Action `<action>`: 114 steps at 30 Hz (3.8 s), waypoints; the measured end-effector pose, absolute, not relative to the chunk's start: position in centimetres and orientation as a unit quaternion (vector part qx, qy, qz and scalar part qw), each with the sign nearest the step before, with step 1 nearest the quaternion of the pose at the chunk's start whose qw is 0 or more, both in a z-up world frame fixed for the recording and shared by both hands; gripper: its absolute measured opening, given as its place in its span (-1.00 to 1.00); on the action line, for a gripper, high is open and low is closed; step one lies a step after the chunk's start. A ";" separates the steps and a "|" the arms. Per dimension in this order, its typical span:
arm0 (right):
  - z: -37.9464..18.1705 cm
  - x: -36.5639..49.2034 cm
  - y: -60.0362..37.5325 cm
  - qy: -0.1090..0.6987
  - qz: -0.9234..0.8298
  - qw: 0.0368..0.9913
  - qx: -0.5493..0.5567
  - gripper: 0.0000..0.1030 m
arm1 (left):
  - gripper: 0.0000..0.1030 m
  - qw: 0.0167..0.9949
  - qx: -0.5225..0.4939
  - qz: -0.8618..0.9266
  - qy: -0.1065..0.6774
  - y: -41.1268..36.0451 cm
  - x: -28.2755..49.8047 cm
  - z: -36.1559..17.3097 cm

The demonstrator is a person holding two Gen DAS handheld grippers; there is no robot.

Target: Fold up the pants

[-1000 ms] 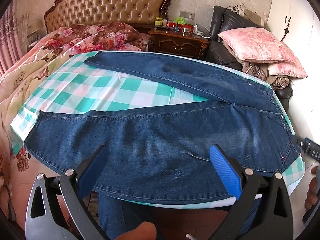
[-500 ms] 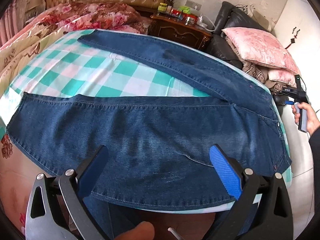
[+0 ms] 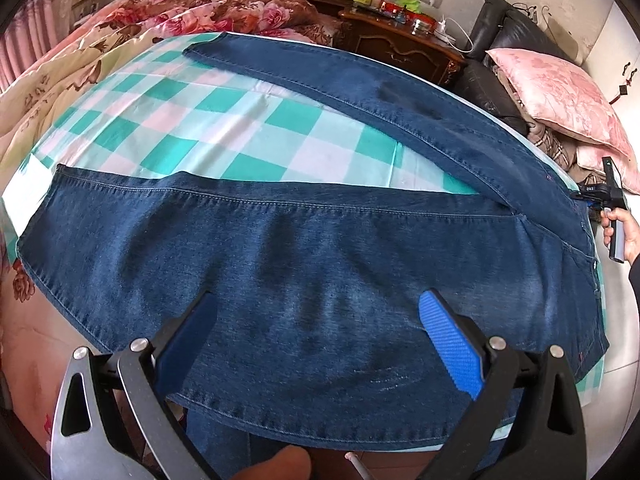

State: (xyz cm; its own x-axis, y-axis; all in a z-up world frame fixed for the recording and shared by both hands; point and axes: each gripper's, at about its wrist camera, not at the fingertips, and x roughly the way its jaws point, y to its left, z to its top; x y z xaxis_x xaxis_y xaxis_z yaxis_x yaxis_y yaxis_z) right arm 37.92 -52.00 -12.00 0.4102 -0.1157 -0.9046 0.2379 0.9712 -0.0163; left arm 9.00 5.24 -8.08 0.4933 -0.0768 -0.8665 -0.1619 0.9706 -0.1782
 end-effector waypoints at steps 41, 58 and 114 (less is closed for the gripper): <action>-0.8 3.9 -40.6 0.339 0.066 0.907 0.239 -0.68 | -0.28 0.755 -0.469 -0.055 0.455 18.4 37.0 -13.7; -0.1 7.2 -43.3 0.351 0.041 0.904 0.241 -0.68 | -0.30 0.716 -0.528 -0.053 0.453 21.7 46.6 -17.9; -12.0 0.1 -50.2 0.484 -0.130 0.805 0.318 -0.81 | -0.99 0.716 -0.544 -0.009 0.438 27.0 -1.8 -17.1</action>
